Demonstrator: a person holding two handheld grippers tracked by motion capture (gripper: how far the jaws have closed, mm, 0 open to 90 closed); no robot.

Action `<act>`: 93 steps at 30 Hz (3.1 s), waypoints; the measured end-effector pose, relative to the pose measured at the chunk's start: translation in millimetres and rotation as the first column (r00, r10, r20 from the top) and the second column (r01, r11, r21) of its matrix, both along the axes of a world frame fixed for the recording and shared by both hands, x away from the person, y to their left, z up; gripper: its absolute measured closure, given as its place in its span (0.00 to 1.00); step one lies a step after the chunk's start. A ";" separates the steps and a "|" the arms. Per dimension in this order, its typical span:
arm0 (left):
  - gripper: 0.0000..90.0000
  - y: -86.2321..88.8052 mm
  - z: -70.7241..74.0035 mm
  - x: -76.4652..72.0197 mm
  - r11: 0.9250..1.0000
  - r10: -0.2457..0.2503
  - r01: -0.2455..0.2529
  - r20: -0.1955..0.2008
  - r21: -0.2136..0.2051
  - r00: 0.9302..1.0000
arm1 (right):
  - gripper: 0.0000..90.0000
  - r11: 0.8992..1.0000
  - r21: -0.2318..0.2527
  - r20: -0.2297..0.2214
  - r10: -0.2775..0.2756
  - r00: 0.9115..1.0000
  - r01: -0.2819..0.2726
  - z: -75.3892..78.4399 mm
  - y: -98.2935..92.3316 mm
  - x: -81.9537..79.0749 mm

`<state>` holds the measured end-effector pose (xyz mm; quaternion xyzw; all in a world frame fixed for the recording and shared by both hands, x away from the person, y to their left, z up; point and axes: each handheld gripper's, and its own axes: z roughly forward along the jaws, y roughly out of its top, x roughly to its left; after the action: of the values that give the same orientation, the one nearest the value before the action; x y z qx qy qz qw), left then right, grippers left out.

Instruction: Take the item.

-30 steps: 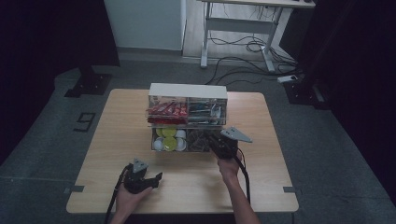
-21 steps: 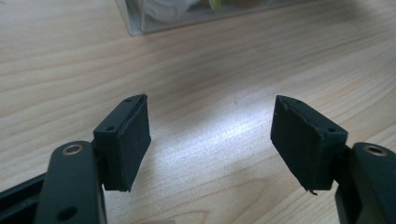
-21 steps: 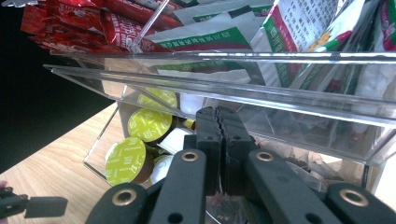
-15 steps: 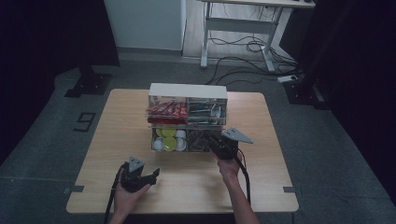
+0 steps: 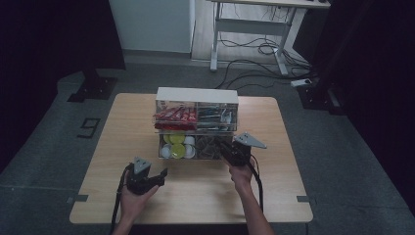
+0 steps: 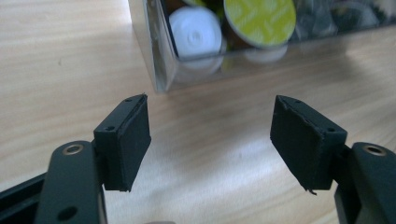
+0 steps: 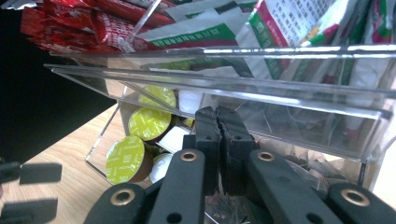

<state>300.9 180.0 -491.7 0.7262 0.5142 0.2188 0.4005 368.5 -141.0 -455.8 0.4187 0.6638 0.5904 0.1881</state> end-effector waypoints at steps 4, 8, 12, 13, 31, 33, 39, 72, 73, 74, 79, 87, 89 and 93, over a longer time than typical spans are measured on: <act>0.32 -3.2 6.9 6.4 1.000 0.010 -0.010 0.002 0.004 1.000 | 0.97 1.000 0.003 -0.005 0.006 1.000 -0.006 -1.0 -1.7 2.1; 0.32 -9.4 10.2 12.1 1.000 0.009 -0.009 -0.003 0.021 1.000 | 0.97 1.000 0.008 -0.011 0.011 1.000 -0.011 -0.5 -2.8 2.5; 0.32 -16.2 14.0 17.4 1.000 0.006 -0.006 -0.008 0.017 1.000 | 0.97 1.000 0.009 -0.013 0.013 1.000 -0.013 -0.4 -3.1 2.8; 0.32 -19.0 15.5 18.7 1.000 0.001 -0.001 -0.005 0.018 1.000 | 0.97 1.000 0.009 -0.013 0.013 1.000 -0.013 -0.3 -3.0 2.8; 0.31 -36.7 20.1 36.1 0.997 0.015 -0.017 0.023 0.081 1.000 | 0.97 1.000 0.024 -0.017 0.015 1.000 -0.015 0.8 -4.1 2.2; 0.31 -36.7 19.4 37.7 0.996 0.020 -0.022 0.023 0.085 1.000 | 0.97 1.000 0.022 -0.018 0.016 1.000 -0.016 0.8 -4.2 2.3; 0.31 -40.5 17.9 41.1 0.996 0.021 -0.024 0.029 0.087 0.999 | 0.97 1.000 0.022 -0.017 0.015 1.000 -0.014 0.8 -4.1 2.1; 0.29 -74.7 8.9 60.7 0.986 0.003 -0.008 0.030 0.168 1.000 | 0.97 1.000 0.029 -0.015 0.010 1.000 -0.009 0.3 -4.4 1.5; 0.29 -74.5 9.0 60.6 0.985 0.002 -0.007 0.029 0.171 1.000 | 0.97 1.000 0.029 -0.015 0.010 1.000 -0.009 0.3 -4.4 1.5; 0.30 -74.6 8.9 60.4 0.985 0.002 -0.007 0.031 0.174 1.000 | 0.97 1.000 0.030 -0.015 0.010 1.000 -0.009 0.2 -4.4 1.5; 0.35 -76.3 6.3 56.9 0.982 -0.012 0.001 0.053 0.189 0.999 | 0.97 0.999 0.031 -0.015 0.009 1.000 -0.009 0.1 -4.4 1.5; 0.44 -77.2 5.5 55.0 0.982 -0.029 0.017 0.062 0.186 0.998 | 0.97 0.999 0.032 -0.013 0.009 1.000 -0.008 -0.2 -4.4 1.4; 0.45 -76.7 5.9 54.4 0.982 -0.025 0.013 0.063 0.187 0.998 | 0.97 0.999 0.032 -0.012 0.009 1.000 -0.009 -0.2 -4.5 1.5; 0.47 -75.2 9.0 50.9 0.983 -0.019 0.004 0.079 0.184 0.997 | 0.97 0.999 0.032 -0.012 0.008 1.000 -0.008 -0.3 -4.4 1.4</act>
<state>351.8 104.8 -482.8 0.7536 0.4709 0.2922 0.3534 369.9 -145.4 -456.1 0.4226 0.6571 0.5991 0.1751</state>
